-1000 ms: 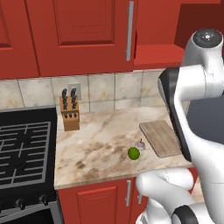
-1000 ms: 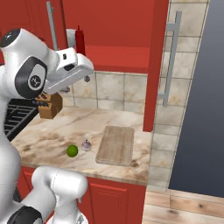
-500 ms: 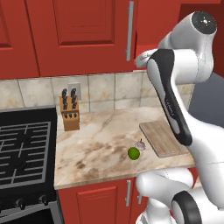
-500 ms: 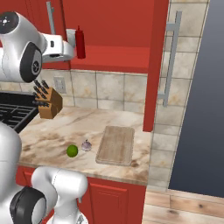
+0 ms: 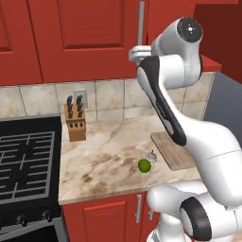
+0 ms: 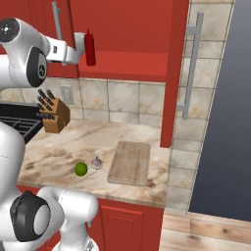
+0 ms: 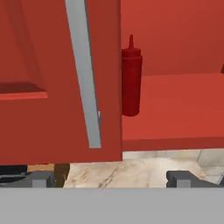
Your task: Open the cabinet. Place the bowl and condiment on the counter. Then place the lime and garlic on the cutting board.
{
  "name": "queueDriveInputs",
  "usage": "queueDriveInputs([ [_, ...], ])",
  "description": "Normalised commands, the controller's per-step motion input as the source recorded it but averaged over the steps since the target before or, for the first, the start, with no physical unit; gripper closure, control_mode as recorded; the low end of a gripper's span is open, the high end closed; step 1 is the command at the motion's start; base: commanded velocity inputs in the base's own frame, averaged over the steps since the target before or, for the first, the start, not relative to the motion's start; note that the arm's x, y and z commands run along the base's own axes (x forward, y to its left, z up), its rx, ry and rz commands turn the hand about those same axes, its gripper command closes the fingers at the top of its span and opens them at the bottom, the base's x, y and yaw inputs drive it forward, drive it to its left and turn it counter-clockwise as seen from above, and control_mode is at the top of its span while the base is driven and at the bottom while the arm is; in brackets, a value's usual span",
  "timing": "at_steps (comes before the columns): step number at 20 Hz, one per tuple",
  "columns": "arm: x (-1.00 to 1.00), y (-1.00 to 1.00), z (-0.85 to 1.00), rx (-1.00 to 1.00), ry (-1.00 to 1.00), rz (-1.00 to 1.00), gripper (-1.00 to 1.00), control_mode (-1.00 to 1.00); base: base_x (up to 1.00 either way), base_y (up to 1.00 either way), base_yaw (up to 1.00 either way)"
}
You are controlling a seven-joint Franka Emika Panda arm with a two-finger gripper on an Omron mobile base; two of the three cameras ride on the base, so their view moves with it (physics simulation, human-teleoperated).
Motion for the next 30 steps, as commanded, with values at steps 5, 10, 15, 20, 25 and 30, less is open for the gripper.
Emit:
queueDriveInputs([
  [5, 0.39, 0.41, 0.08, 0.01, 0.00, -0.04, -1.00, -1.00, 0.00, 0.00, 0.00],
  [10, 0.44, 0.05, 0.00, 0.04, -0.02, 0.00, -1.00, -1.00, 0.00, 0.00, 0.00],
  [15, 0.46, -0.16, 0.00, 0.05, -0.03, 0.00, -1.00, -1.00, 0.00, 0.00, 0.00],
  [20, 0.56, -0.06, -0.03, 0.01, -0.03, 0.00, -1.00, -1.00, 0.00, 0.00, 0.00],
  [25, 0.48, 0.00, -0.03, 0.00, -0.02, 0.00, -1.00, -1.00, 0.00, 0.00, 0.00],
  [30, 0.20, -0.01, -0.04, 0.01, -0.01, 0.00, 1.00, -1.00, 0.00, 0.00, 0.00],
])
